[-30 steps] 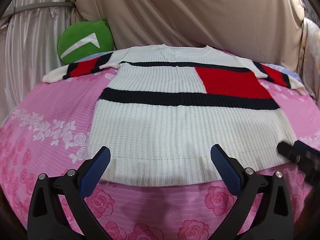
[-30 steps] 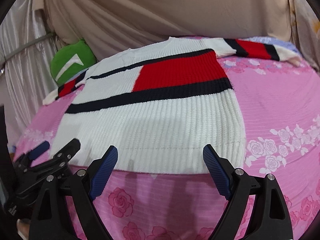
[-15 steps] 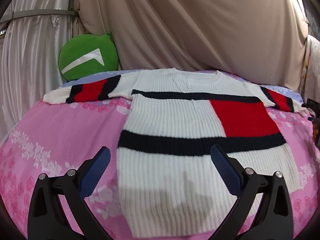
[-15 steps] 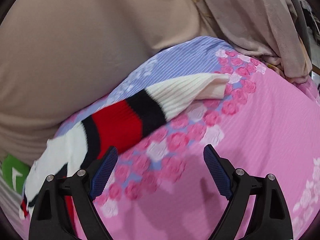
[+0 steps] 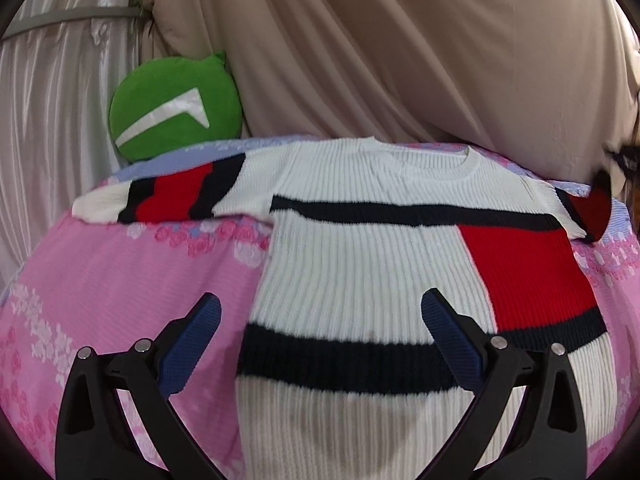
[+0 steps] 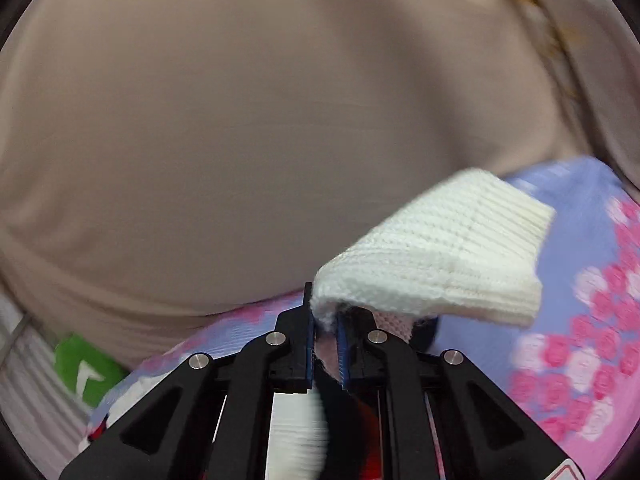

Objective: Fold small clothes
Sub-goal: 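Grasp the sweater's red-striped sleeve cuff with the right gripper and lift it, then fold the held sleeve across the sweater body and release with the right gripper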

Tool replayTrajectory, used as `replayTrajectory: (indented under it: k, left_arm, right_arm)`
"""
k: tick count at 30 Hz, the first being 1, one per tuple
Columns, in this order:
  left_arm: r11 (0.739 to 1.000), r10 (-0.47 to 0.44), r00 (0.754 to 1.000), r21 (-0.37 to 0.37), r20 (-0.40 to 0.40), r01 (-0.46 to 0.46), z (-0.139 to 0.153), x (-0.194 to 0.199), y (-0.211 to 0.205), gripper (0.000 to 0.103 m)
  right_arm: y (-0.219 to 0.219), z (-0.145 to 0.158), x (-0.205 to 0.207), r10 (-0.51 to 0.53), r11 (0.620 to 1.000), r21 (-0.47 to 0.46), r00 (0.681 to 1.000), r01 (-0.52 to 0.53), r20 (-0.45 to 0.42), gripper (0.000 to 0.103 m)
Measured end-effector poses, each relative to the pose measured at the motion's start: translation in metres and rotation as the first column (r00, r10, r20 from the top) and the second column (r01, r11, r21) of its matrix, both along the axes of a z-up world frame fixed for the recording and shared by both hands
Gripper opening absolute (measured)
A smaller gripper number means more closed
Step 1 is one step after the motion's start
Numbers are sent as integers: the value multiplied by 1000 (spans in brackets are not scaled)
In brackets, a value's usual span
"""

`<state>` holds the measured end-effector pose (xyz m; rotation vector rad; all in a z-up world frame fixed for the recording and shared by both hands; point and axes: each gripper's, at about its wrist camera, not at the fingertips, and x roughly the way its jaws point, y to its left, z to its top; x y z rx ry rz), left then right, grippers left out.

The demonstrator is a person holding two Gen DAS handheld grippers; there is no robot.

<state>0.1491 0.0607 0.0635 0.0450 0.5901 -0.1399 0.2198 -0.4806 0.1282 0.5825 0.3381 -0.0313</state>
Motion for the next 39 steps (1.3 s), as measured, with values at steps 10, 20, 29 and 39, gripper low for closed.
replayTrajectory:
  k: [10, 20, 29, 39]
  left_arm:
    - [995, -86, 990, -59, -110, 80, -1, 58, -40, 98]
    - [980, -138, 946, -180, -293, 88, -26, 165, -44, 98]
    - [965, -178, 915, -248, -362, 90, -42, 220, -63, 29]
    - [980, -107, 990, -180, -88, 90, 33, 192, -41, 8]
  right_arm:
    - [299, -50, 81, 532, 765, -261, 807, -588, -257, 20]
    - [127, -77, 33, 145, 972, -142, 953, -188, -266, 50]
    - [88, -119, 67, 146, 986, -14, 903, -166, -403, 59]
    - [112, -87, 49, 177, 978, -82, 967, -194, -184, 9]
